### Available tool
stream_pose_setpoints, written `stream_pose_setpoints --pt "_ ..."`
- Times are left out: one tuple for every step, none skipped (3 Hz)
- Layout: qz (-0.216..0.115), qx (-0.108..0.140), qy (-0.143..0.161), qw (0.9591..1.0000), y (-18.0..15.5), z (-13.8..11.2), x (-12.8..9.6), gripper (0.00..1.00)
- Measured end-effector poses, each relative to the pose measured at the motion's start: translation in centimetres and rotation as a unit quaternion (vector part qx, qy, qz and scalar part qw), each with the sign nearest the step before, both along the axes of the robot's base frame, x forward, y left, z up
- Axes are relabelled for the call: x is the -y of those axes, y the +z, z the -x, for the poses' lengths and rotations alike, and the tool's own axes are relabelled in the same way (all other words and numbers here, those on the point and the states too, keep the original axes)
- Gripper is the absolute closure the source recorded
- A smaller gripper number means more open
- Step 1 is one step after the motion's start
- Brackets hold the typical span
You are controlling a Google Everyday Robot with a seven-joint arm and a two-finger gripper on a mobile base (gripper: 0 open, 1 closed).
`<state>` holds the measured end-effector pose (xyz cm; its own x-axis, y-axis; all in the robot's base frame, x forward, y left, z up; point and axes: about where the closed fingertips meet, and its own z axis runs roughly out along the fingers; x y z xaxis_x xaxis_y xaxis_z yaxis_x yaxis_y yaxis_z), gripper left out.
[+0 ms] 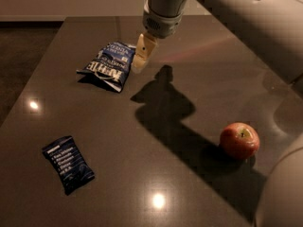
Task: Pick blue chip bag
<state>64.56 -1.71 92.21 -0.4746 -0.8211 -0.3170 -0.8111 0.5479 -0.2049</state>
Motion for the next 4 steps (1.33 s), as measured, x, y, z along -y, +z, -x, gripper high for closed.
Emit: stream_pose_setpoints --pt "-0.003 -0.007 -0.048 0.9988 -2.0 -3.0 -3.1 0.00" --pt "-0.019 -0.024 -0.060 0.9977 -3.1 -4.8 -5.4 0.00" --pt "-0.044 -0.050 -0.046 0.9967 -4.5 -6.2 -7.8 0.00" --pt "-0.057 -0.064 -0.029 0.9959 -5.6 -7.4 -9.5 0.00"
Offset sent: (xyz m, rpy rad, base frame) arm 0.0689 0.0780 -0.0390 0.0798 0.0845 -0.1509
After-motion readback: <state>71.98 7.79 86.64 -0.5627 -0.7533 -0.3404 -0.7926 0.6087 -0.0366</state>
